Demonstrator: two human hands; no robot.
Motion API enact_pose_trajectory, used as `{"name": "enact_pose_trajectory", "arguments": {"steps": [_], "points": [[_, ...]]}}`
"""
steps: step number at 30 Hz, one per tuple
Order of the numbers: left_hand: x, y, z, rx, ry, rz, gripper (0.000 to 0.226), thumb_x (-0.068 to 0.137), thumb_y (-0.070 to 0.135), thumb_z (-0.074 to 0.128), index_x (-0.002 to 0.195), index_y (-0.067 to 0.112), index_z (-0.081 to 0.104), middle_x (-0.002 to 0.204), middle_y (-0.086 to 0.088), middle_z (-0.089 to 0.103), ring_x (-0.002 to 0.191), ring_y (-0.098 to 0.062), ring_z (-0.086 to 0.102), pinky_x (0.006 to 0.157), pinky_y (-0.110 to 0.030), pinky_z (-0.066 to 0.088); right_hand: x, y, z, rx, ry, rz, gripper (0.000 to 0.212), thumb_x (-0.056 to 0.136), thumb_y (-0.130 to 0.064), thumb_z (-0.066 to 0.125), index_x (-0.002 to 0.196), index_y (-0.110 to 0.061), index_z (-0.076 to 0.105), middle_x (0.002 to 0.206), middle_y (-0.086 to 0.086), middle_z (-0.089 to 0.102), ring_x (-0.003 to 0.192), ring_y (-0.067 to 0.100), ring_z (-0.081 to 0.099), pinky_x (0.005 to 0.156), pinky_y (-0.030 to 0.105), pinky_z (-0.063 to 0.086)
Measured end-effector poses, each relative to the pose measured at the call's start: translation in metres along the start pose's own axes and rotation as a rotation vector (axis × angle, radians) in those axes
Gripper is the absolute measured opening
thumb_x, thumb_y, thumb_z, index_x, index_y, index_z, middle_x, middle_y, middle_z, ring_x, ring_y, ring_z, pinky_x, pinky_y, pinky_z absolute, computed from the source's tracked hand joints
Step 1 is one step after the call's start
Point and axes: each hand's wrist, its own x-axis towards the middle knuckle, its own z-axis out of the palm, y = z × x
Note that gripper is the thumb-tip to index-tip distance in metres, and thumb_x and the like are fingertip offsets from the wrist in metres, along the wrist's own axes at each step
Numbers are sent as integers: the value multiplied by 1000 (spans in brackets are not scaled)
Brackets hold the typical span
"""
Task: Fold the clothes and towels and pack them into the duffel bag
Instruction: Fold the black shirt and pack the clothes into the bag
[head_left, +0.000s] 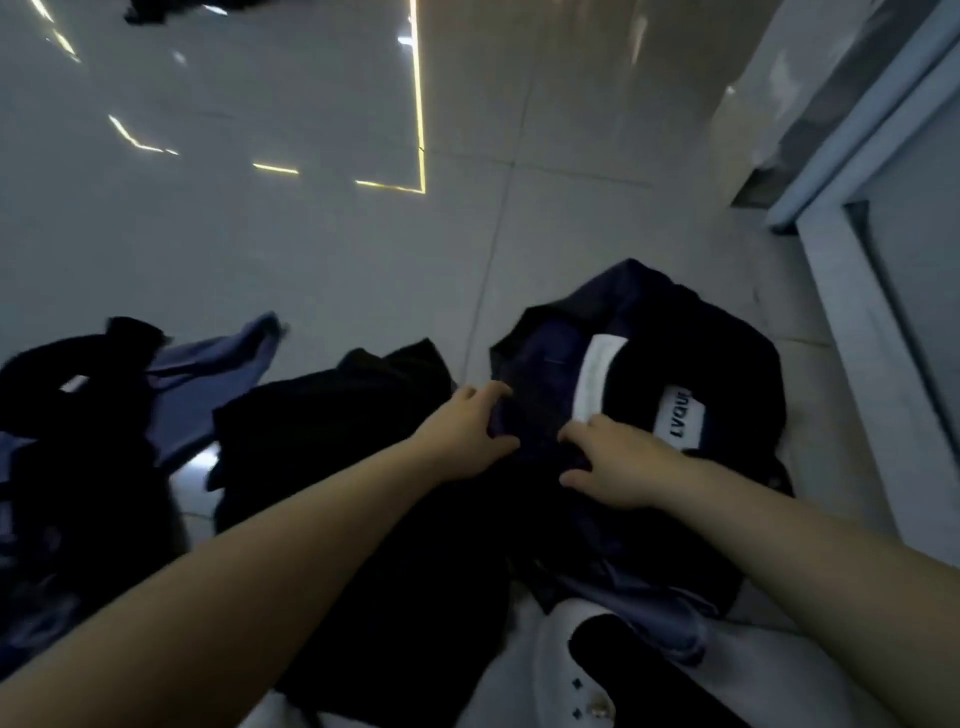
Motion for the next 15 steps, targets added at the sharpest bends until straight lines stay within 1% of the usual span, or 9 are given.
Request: {"name": "enact_pose_trajectory", "arguments": {"steps": [2, 4, 7, 9, 11, 12, 13, 14, 15], "points": [[17, -1, 39, 17, -64, -30, 70, 88, 45, 61, 147, 28, 26, 145, -14, 34, 129, -34, 42, 109, -40, 34, -9, 26, 36, 1, -46, 100, 67, 92, -53, 52, 146, -28, 22, 142, 7, 30, 123, 32, 42, 94, 43, 46], [27, 4, 72, 157, -121, -38, 75, 88, 58, 53, 150, 33, 18, 156, -9, 21, 138, -35, 30, 116, -47, 20, -18, 49, 66, -33, -39, 163, 76, 89, -61, 50, 150, -31, 15, 148, 8, 24, 128, 33, 38, 99, 43, 42], [32, 18, 108, 463, -231, 10, 82, 84, 75, 38, 151, 37, 10, 160, 0, 13, 143, -35, 19, 113, -56, -7, -31, 72, 90, -113, -40, 95, 78, 88, -71, 36, 152, -32, 12, 156, 4, 19, 138, 27, 30, 115, 43, 21], [34, 26, 120, 527, -218, 53, 82, 84, 75, 36, 151, 38, 8, 161, 0, 12, 143, -36, 19, 114, -55, -8, -34, 88, 94, -170, -60, 87, 79, 87, -73, 35, 152, -34, 10, 159, 1, 16, 141, 23, 25, 117, 43, 12], [38, 31, 127, 523, -206, 106, 78, 86, 72, 37, 151, 40, 7, 161, -1, 10, 142, -37, 20, 115, -54, -1, -35, 108, 96, -262, -68, 97, 80, 88, -72, 33, 153, -32, 11, 158, 4, 19, 141, 24, 26, 117, 43, 13], [40, 36, 131, 522, -216, 137, 76, 87, 70, 37, 151, 40, 7, 161, -1, 10, 141, -38, 22, 115, -55, 2, -36, 115, 97, -307, -73, 105, 80, 87, -73, 29, 153, -29, 15, 157, 7, 23, 140, 26, 30, 116, 45, 16], [42, 41, 136, 528, -230, 168, 75, 88, 69, 37, 151, 40, 6, 161, -2, 9, 140, -39, 24, 115, -55, 5, -38, 122, 98, -351, -51, 104, 81, 85, -73, 24, 151, -26, 26, 152, 13, 33, 135, 30, 38, 113, 50, 22], [44, 48, 141, 535, -245, 195, 75, 89, 69, 36, 151, 40, 5, 161, -3, 9, 139, -39, 26, 115, -54, 7, -37, 130, 101, -387, -44, 101, 83, 81, -71, 22, 143, -21, 44, 140, 18, 48, 123, 34, 52, 106, 56, 32], [47, 56, 146, 540, -255, 216, 75, 89, 69, 35, 151, 39, 4, 161, -4, 8, 139, -39, 27, 114, -53, 9, -39, 140, 106, -390, -40, 117, 78, 79, -67, 28, 128, -16, 61, 122, 20, 62, 105, 36, 64, 94, 61, 43]]}}
